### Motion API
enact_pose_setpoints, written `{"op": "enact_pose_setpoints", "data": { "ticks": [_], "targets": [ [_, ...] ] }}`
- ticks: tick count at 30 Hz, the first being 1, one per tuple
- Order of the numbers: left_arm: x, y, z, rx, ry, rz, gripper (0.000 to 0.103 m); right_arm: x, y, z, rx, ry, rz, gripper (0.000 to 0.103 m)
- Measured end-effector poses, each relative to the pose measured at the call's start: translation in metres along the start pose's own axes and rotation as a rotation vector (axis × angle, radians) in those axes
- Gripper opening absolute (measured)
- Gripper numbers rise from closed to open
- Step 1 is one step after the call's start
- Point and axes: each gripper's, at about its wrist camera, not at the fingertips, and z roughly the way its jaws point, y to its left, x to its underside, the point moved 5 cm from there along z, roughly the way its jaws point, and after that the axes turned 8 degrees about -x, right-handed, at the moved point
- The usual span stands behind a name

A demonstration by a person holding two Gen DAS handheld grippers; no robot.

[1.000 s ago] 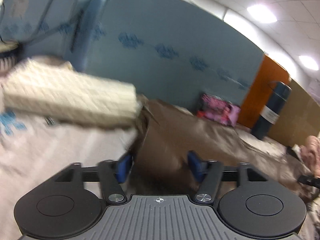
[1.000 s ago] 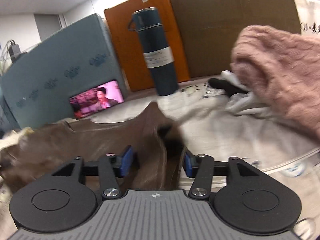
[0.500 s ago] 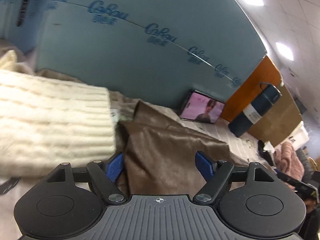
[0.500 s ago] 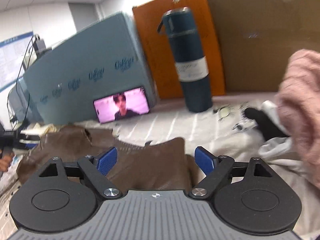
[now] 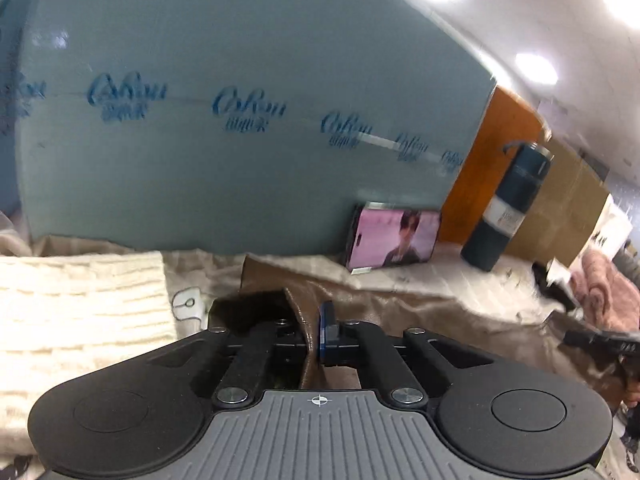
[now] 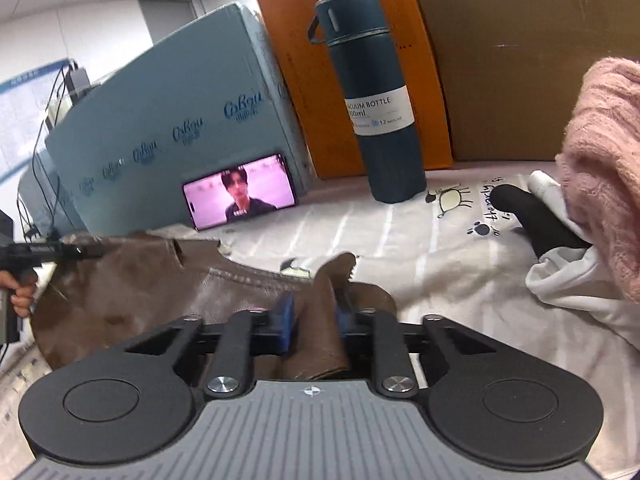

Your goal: Fold clothes

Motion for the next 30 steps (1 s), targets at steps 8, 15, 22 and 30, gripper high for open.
{"op": "enact_pose_setpoints", "data": {
  "ticks": [8, 15, 22, 30],
  "targets": [
    [0.000, -0.026, -0.110, 0.175, -0.338, -0.031, 0.001, -0.004, 0.030, -0.062, -0.041, -0.189, -0.078, 0.008],
    [0.052, -0.034, -0.197, 0.305, -0.525, -0.028, 0.001, 0.026, 0.062, -0.141, -0.124, -0.342, -0.117, 0.008],
    [0.127, -0.009, -0.229, 0.354, -0.411, -0.073, 0.003, 0.083, 0.082, -0.188, -0.228, -0.298, -0.138, 0.012],
    [0.170, 0.029, -0.287, 0.265, -0.435, -0.151, 0.072, 0.100, 0.094, -0.223, -0.273, -0.326, -0.142, 0.053]
  ]
}}
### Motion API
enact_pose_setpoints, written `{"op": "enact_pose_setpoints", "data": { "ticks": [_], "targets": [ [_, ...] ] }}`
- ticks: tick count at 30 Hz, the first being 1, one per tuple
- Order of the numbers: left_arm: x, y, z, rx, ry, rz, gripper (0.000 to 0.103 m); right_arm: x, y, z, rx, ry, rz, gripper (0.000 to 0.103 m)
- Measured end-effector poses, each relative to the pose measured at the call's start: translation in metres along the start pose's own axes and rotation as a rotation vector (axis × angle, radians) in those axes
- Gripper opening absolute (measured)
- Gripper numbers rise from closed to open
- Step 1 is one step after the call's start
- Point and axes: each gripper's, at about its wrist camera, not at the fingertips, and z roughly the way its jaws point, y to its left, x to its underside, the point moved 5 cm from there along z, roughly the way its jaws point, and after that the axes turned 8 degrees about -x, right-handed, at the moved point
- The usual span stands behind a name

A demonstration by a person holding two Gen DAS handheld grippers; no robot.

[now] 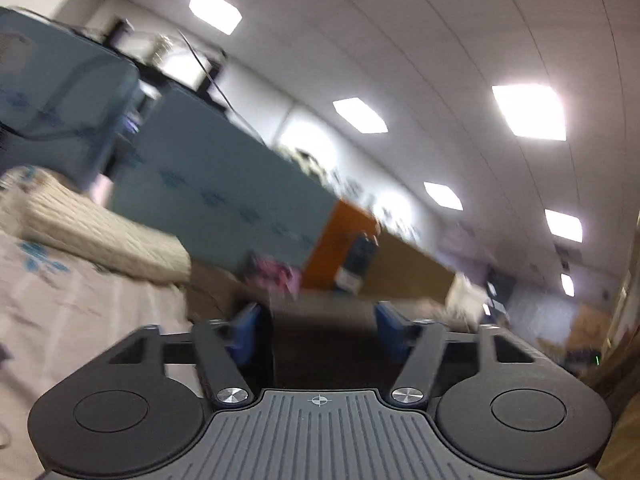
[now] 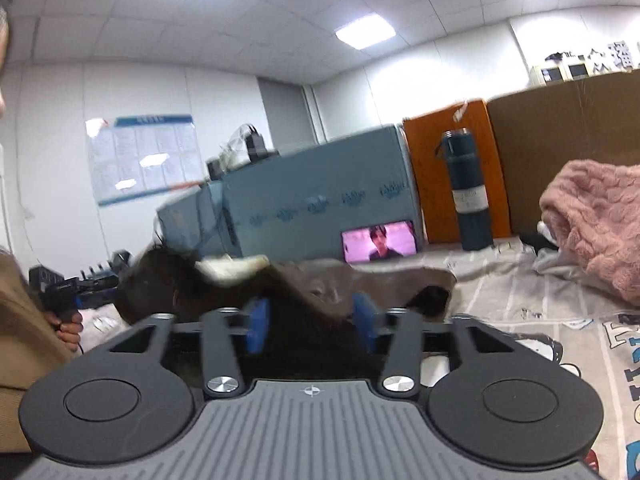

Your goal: Fold clothes

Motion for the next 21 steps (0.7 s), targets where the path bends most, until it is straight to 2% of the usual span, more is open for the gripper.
{"op": "enact_pose_setpoints", "data": {
  "ticks": [3, 4, 5, 7, 9, 12, 15, 18, 21],
  "targets": [
    [-0.032, 0.017, -0.026, -0.095, -0.154, -0.057, 0.075, -0.009, -0.006, -0.010, -0.003, -0.074, 0.035, 0.074],
    [-0.044, 0.020, -0.034, -0.157, -0.193, -0.047, 0.077, -0.013, -0.008, -0.013, -0.004, -0.099, 0.047, 0.079],
    [-0.056, 0.020, -0.038, -0.217, -0.224, -0.020, 0.078, -0.016, -0.010, -0.016, -0.005, -0.123, 0.058, 0.080],
    [-0.084, 0.017, -0.034, -0.311, -0.251, 0.044, 0.085, -0.022, -0.028, -0.005, 0.068, -0.119, 0.112, 0.083],
    [-0.105, 0.014, -0.011, -0.377, -0.211, 0.088, 0.087, -0.023, -0.053, 0.018, 0.155, -0.078, 0.192, 0.083],
    [-0.118, 0.011, 0.050, -0.391, -0.067, 0.148, 0.087, -0.017, -0.086, 0.058, 0.234, -0.009, 0.319, 0.083],
    [-0.105, 0.020, 0.132, -0.379, 0.140, 0.193, 0.087, -0.010, -0.116, 0.096, 0.309, 0.064, 0.438, 0.083],
    [-0.078, 0.051, 0.206, -0.407, 0.348, 0.179, 0.086, 0.002, -0.137, 0.127, 0.332, 0.128, 0.506, 0.083],
    [-0.040, 0.080, 0.243, -0.444, 0.495, 0.119, 0.082, 0.011, -0.155, 0.146, 0.350, 0.172, 0.576, 0.080]
  ]
}}
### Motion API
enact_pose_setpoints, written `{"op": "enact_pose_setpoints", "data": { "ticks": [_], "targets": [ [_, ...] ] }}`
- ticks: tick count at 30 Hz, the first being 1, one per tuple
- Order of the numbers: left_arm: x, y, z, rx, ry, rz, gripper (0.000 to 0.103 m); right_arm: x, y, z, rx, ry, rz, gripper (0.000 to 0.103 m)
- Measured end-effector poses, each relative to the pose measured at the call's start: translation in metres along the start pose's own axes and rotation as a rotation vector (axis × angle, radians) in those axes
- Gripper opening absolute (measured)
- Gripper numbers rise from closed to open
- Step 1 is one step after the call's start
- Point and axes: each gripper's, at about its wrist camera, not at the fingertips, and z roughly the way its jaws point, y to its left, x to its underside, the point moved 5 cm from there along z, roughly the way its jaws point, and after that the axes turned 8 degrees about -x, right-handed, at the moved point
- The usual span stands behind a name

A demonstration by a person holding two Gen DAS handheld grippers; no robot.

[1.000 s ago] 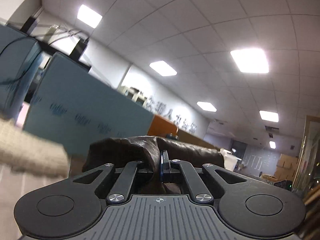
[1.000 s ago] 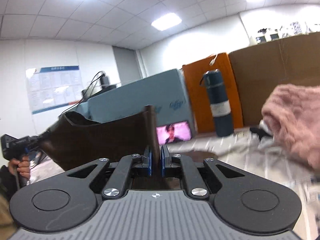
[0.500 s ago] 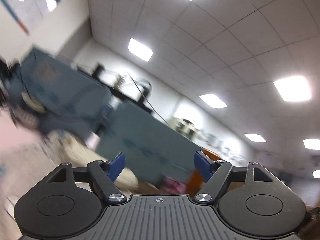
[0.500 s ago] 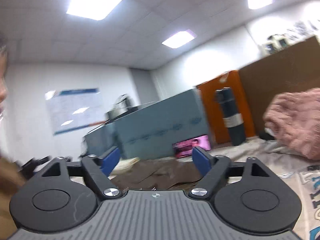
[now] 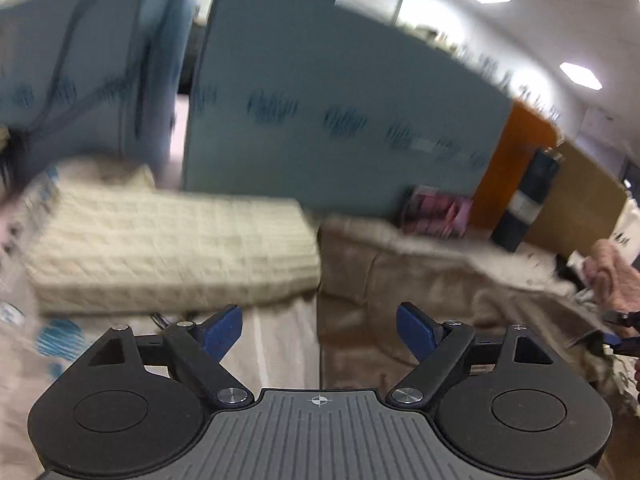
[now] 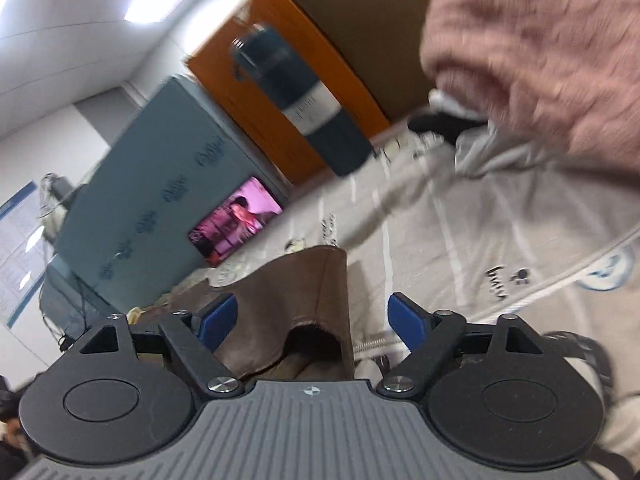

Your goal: Fold clothes

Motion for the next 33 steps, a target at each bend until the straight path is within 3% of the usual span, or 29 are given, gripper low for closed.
{"op": "enact_pose_setpoints", "data": {
  "ticks": [2, 3, 6, 8, 10, 11, 13, 16, 20, 22, 24, 27, 29, 33],
  "targets": [
    [0.016, 0.000, 0.024, 0.010, 0.079, -0.031, 0.055, -0.001, -0.007, 0.016, 0.017, 0.039, 0.032, 0.062],
    [0.025, -0.002, 0.030, 0.021, 0.109, -0.046, 0.049, 0.000, -0.007, 0.020, 0.018, 0.056, 0.025, 0.050],
    [0.045, -0.017, 0.023, 0.004, 0.071, 0.014, 0.034, 0.003, -0.001, 0.026, 0.001, 0.084, -0.012, 0.023],
    [0.050, -0.027, 0.015, -0.024, 0.031, 0.073, 0.014, 0.003, 0.004, 0.025, 0.018, 0.073, -0.060, 0.018],
    [0.050, -0.033, 0.006, -0.028, 0.003, 0.084, 0.009, -0.002, 0.010, 0.023, 0.047, 0.041, -0.130, 0.015],
    [0.049, -0.036, 0.004, -0.005, -0.004, 0.081, 0.001, -0.007, 0.012, 0.022, 0.059, 0.024, -0.162, 0.015],
    [0.045, -0.044, 0.002, 0.049, -0.018, 0.073, 0.001, -0.017, 0.018, 0.021, 0.085, -0.003, -0.220, 0.014],
    [0.038, -0.064, 0.006, 0.064, -0.033, 0.132, 0.002, -0.039, 0.017, 0.028, 0.131, -0.035, -0.270, 0.014],
    [0.036, -0.072, 0.015, 0.061, -0.004, 0.158, 0.007, -0.052, -0.003, 0.043, 0.174, 0.018, -0.253, 0.017],
    [0.035, -0.066, 0.010, 0.077, -0.022, 0.122, 0.010, -0.049, -0.009, 0.040, 0.186, 0.032, -0.239, 0.037],
    [0.034, -0.057, -0.002, 0.090, -0.033, 0.069, 0.016, -0.047, -0.012, 0.031, 0.196, 0.026, -0.233, 0.051],
    [0.042, -0.052, -0.026, 0.124, -0.040, 0.039, 0.039, -0.046, -0.002, 0.005, 0.192, -0.038, -0.254, 0.052],
    [0.053, -0.054, -0.043, 0.161, -0.041, 0.046, 0.072, -0.039, 0.010, -0.006, 0.165, -0.041, -0.276, 0.054],
    [0.075, -0.069, -0.057, 0.168, -0.017, 0.128, 0.074, -0.005, 0.035, -0.010, 0.040, 0.051, -0.324, 0.068]
  ]
}}
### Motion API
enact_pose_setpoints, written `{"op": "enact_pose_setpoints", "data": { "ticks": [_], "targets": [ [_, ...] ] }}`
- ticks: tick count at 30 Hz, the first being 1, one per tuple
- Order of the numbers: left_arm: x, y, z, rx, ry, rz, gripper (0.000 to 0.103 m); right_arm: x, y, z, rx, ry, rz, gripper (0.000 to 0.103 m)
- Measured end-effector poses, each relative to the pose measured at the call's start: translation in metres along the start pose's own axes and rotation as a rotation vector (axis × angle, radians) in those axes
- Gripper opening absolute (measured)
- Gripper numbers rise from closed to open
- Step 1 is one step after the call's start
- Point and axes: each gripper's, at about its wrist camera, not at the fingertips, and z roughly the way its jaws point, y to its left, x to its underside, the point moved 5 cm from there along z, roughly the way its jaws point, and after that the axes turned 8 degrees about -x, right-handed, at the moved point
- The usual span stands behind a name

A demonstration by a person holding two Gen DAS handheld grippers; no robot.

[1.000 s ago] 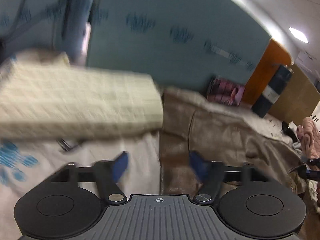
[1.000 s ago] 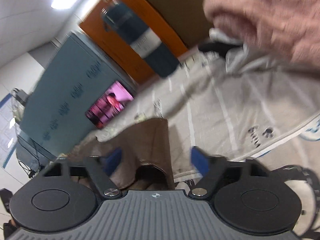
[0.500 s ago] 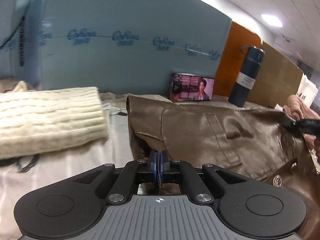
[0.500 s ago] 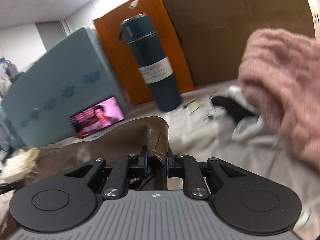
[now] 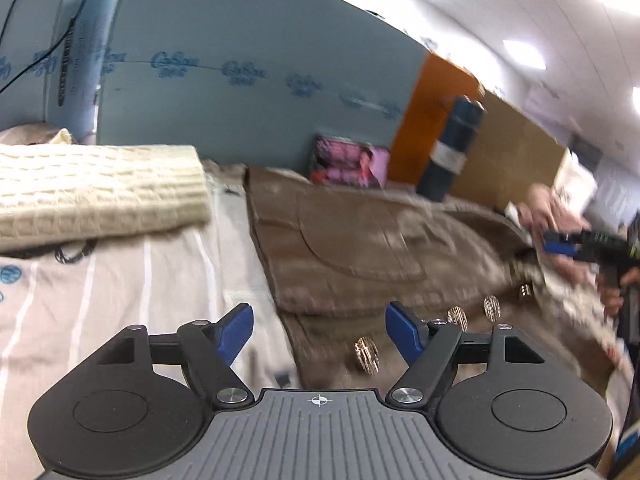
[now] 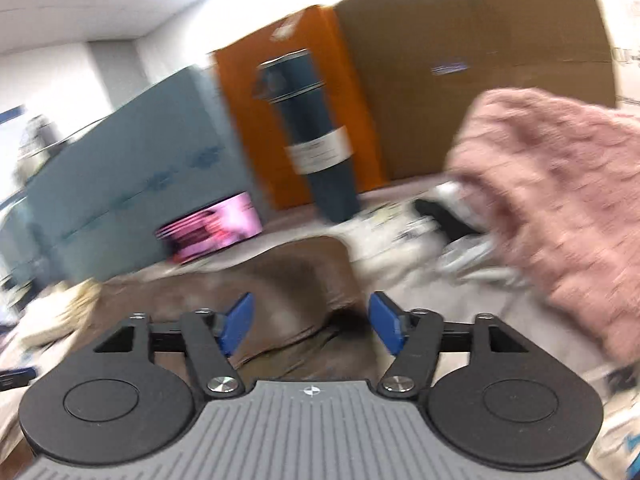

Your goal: Fold clothes

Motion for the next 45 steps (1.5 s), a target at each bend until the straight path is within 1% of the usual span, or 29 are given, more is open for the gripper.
{"op": "enact_pose_setpoints", "data": {
  "ticks": [3, 4, 5, 7, 8, 9, 10, 11, 12, 13, 16, 17, 18, 19, 21, 22, 23, 24, 25, 29, 33, 35, 37, 39, 41, 42, 43, 44, 45],
  "targets": [
    [0.011, -0.013, -0.003, 0.017, 0.011, 0.063, 0.074, 0.020, 0.025, -0.001, -0.100, 0.060, -0.040, 0.071],
    [0.013, -0.017, -0.002, 0.021, 0.013, 0.084, 0.074, 0.029, 0.029, 0.000, -0.119, 0.086, -0.057, 0.071],
    [0.016, -0.020, -0.002, 0.024, 0.014, 0.105, 0.071, 0.037, 0.033, 0.001, -0.131, 0.110, -0.075, 0.071],
    [0.016, -0.021, -0.003, 0.025, 0.002, 0.110, 0.070, 0.053, 0.040, 0.002, -0.154, 0.158, -0.111, 0.073],
    [0.017, -0.022, -0.003, 0.025, -0.004, 0.113, 0.055, 0.061, 0.043, 0.002, -0.166, 0.182, -0.128, 0.075],
    [0.017, -0.021, -0.002, 0.012, -0.004, 0.114, 0.045, 0.066, 0.045, 0.000, -0.174, 0.192, -0.143, 0.077],
    [0.017, -0.021, -0.001, -0.001, -0.004, 0.116, 0.028, 0.069, 0.045, -0.003, -0.178, 0.190, -0.155, 0.078],
    [0.017, -0.019, 0.001, -0.024, -0.001, 0.117, 0.017, 0.071, 0.044, -0.006, -0.180, 0.187, -0.162, 0.078],
    [0.017, -0.018, 0.004, -0.038, 0.007, 0.116, 0.015, 0.071, 0.043, -0.007, -0.181, 0.184, -0.162, 0.078],
    [0.017, -0.016, 0.006, -0.051, 0.014, 0.115, 0.010, 0.072, 0.042, -0.007, -0.181, 0.181, -0.158, 0.079],
    [0.018, -0.012, 0.011, -0.043, 0.035, 0.102, 0.010, 0.071, 0.042, -0.008, -0.182, 0.178, -0.157, 0.079],
    [0.017, -0.010, 0.012, -0.034, 0.039, 0.084, 0.010, 0.070, 0.043, -0.008, -0.184, 0.180, -0.162, 0.079],
    [0.016, -0.007, 0.012, -0.020, 0.037, 0.063, 0.011, 0.069, 0.044, -0.007, -0.189, 0.183, -0.166, 0.079],
    [0.015, -0.004, 0.014, -0.007, 0.045, 0.048, 0.015, 0.067, 0.045, -0.004, -0.195, 0.188, -0.167, 0.079],
    [0.014, -0.002, 0.015, 0.014, 0.048, 0.031, 0.016, 0.064, 0.048, 0.002, -0.209, 0.198, -0.170, 0.079],
    [0.014, -0.002, 0.016, 0.014, 0.049, 0.033, 0.021, 0.063, 0.050, 0.006, -0.215, 0.202, -0.173, 0.079],
    [0.015, -0.003, 0.015, 0.005, 0.049, 0.044, 0.032, 0.062, 0.053, 0.009, -0.221, 0.207, -0.178, 0.079],
    [0.015, -0.004, 0.015, -0.004, 0.048, 0.055, 0.037, 0.061, 0.055, 0.013, -0.225, 0.210, -0.184, 0.079],
    [0.016, -0.006, 0.015, 0.006, 0.046, 0.062, 0.044, 0.060, 0.057, 0.017, -0.228, 0.213, -0.189, 0.079],
    [0.017, -0.012, 0.012, 0.025, 0.022, 0.099, 0.045, 0.059, 0.062, 0.029, -0.222, 0.225, -0.194, 0.075],
    [0.015, -0.016, 0.004, 0.046, -0.015, 0.136, 0.045, 0.058, 0.057, 0.029, -0.214, 0.197, -0.164, 0.062],
    [0.014, -0.019, 0.000, 0.067, -0.031, 0.150, 0.045, 0.057, 0.055, 0.028, -0.215, 0.189, -0.154, 0.060],
    [0.014, -0.023, 0.001, 0.064, -0.025, 0.176, 0.045, 0.057, 0.053, 0.028, -0.216, 0.180, -0.145, 0.057],
    [0.017, -0.024, 0.009, 0.060, 0.030, 0.190, 0.045, 0.057, 0.054, 0.027, -0.232, 0.184, -0.142, 0.054],
    [0.018, -0.024, 0.012, 0.058, 0.040, 0.189, 0.041, 0.058, 0.057, 0.027, -0.247, 0.190, -0.144, 0.052],
    [0.018, -0.024, 0.013, 0.056, 0.045, 0.189, 0.034, 0.059, 0.058, 0.027, -0.244, 0.188, -0.145, 0.051],
    [0.018, -0.025, 0.011, 0.039, 0.026, 0.200, 0.004, 0.060, 0.058, 0.027, -0.241, 0.186, -0.146, 0.047],
    [0.017, -0.026, 0.009, 0.022, 0.006, 0.210, 0.001, 0.060, 0.059, 0.026, -0.236, 0.182, -0.148, 0.043],
    [0.017, -0.027, 0.007, -0.003, -0.016, 0.222, 0.001, 0.061, 0.060, 0.026, -0.229, 0.176, -0.150, 0.032]
  ]
}}
